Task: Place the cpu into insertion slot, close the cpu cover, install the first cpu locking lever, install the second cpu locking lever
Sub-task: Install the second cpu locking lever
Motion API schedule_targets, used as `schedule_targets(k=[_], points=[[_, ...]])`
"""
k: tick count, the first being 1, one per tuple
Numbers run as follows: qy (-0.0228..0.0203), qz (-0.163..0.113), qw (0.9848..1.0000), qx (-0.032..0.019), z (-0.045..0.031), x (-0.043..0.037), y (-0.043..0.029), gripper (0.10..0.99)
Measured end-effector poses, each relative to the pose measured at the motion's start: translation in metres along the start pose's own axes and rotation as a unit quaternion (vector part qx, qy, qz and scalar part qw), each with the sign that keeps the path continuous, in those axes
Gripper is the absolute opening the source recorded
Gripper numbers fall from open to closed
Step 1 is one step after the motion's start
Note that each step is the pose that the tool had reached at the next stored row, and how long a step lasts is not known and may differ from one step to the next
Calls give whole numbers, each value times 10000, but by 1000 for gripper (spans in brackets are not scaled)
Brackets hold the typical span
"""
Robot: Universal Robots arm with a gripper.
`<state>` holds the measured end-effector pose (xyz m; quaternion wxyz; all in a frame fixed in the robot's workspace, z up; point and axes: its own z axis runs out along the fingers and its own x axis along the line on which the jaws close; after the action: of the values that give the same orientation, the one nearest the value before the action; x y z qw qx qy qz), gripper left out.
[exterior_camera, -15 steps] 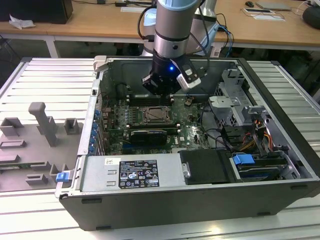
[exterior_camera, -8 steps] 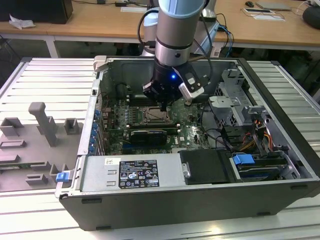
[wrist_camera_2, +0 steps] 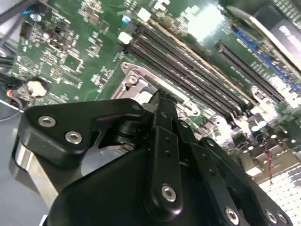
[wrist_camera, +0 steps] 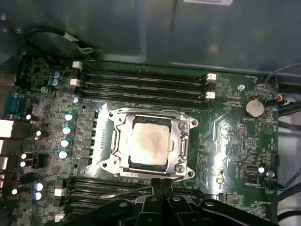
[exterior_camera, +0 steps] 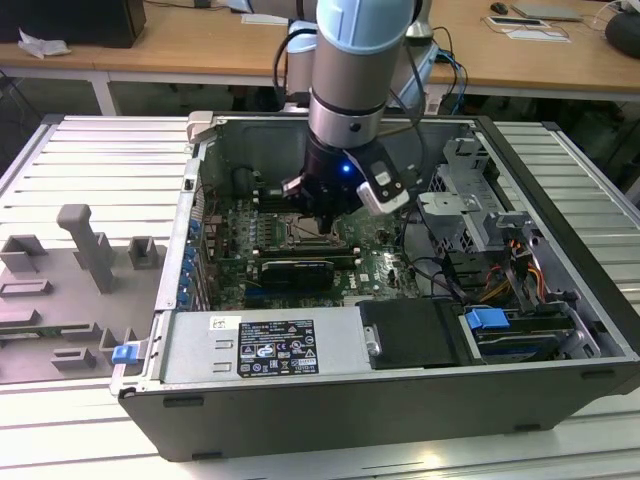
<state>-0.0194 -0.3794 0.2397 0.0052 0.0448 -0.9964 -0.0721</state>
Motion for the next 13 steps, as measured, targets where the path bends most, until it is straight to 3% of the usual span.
schedule_targets(k=[7,9,13], points=[[-5,-1,10000,-49,16,250,-28,106],[-5,-3,10000,-60,87,338,-32,106],[-5,-7,10000,-67,178,393,-40,106]])
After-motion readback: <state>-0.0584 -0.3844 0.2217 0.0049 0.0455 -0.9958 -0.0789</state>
